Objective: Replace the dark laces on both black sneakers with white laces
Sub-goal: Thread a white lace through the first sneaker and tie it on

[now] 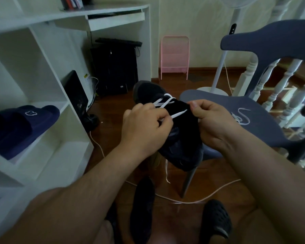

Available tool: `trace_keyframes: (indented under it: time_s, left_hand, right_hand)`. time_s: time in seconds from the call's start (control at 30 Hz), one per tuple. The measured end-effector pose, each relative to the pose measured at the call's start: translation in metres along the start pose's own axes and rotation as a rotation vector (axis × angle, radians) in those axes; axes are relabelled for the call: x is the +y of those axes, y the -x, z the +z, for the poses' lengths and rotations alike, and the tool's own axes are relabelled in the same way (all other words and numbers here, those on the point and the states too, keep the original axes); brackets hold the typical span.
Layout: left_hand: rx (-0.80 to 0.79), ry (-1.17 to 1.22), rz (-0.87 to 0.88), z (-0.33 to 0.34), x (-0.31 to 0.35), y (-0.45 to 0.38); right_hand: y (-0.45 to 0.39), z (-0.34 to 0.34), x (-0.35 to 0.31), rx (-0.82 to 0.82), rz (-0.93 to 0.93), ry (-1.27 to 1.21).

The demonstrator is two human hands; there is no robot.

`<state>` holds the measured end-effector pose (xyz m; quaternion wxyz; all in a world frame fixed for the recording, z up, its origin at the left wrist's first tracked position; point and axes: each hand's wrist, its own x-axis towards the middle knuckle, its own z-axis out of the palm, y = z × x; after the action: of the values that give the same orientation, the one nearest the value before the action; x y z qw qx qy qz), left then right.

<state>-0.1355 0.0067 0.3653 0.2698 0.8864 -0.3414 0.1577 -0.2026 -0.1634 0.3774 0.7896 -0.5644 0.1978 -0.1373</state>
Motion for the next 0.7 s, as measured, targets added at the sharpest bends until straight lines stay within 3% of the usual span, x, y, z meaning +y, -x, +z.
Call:
trace_keyframes:
  time_s: [0.13,0.27,0.43,0.7]
  left_hand:
    - [-0.057,0.048,0.025,-0.005,0.0,0.001]
    - [0.038,0.199,0.124,-0.01,-0.002,0.008]
    - [-0.028,0.002,0.115,-0.01,-0.004,0.007]
    - [-0.191,-0.252,-0.05,-0.011,0.002,0.009]
  right_hand:
    - [0.0,0.0,0.001,0.028,-0.026,0.039]
    - [-0.004,-0.004,-0.002,0.108,0.0,0.034]
    - [-0.004,-0.005,-0.006,0.055,0.163,-0.081]
    - [-0.001,-0.001,-0.009,-0.039,0.332,-0.199]
